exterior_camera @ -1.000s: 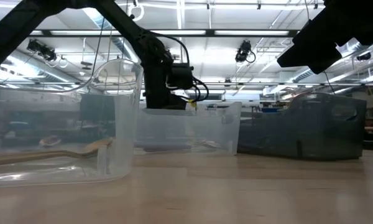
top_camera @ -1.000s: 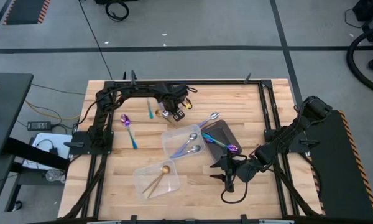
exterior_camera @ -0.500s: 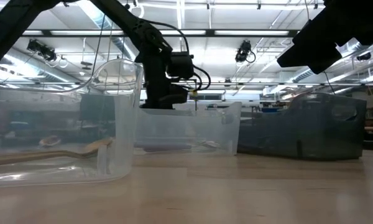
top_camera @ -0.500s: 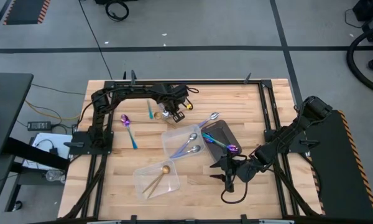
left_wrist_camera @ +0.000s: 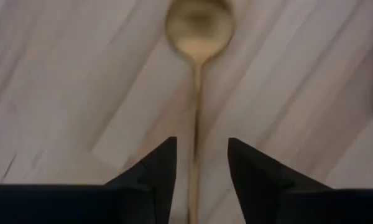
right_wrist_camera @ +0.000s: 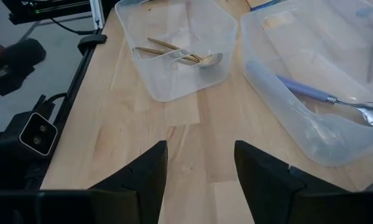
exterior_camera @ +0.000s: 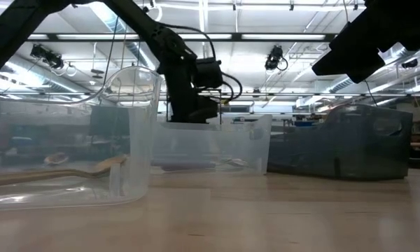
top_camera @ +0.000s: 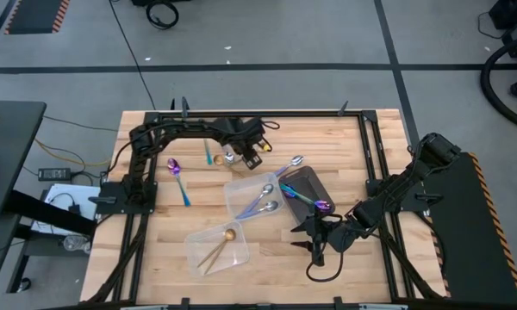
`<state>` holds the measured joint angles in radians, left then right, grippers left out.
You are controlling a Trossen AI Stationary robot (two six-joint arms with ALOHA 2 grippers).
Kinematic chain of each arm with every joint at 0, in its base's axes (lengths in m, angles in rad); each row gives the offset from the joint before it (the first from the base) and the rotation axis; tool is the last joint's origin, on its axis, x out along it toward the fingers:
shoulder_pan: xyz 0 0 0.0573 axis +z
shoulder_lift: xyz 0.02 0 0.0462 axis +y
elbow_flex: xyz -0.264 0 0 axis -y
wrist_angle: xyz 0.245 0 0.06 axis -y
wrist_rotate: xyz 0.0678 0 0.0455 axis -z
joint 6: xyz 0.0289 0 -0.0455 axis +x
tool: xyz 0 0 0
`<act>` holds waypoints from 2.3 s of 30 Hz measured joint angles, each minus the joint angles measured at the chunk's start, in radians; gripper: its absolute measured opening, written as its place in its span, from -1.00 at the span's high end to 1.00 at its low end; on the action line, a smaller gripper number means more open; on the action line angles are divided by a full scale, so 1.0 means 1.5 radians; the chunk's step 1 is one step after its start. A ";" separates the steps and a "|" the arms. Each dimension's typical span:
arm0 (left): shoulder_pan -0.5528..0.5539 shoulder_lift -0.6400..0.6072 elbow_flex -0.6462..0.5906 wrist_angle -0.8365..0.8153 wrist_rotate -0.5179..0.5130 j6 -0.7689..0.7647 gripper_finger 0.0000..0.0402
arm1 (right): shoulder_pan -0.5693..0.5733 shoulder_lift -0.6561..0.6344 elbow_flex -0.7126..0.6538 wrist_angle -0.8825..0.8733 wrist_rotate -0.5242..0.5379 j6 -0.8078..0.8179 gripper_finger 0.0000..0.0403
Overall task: Sort silverware by color (type)
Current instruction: Put the gold spoon into the bottom transparent bin
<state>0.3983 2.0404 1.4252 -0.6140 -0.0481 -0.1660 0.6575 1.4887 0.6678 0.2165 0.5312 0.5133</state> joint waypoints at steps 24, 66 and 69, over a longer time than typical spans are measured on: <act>-0.016 0.035 -0.005 0.014 0.006 0.066 0.92 | 0.001 0.000 0.000 0.011 -0.001 -0.007 0.03; -0.077 0.046 -0.006 0.200 0.018 0.100 0.23 | 0.001 0.000 0.000 0.012 0.000 0.002 0.07; -0.077 0.053 -0.006 0.200 0.017 0.097 0.21 | 0.001 0.000 0.000 0.013 0.000 0.000 0.07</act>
<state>0.2825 2.1206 1.4155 -0.3136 -0.0223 -0.0200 0.6590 1.4887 0.6682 0.2360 0.5308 0.5131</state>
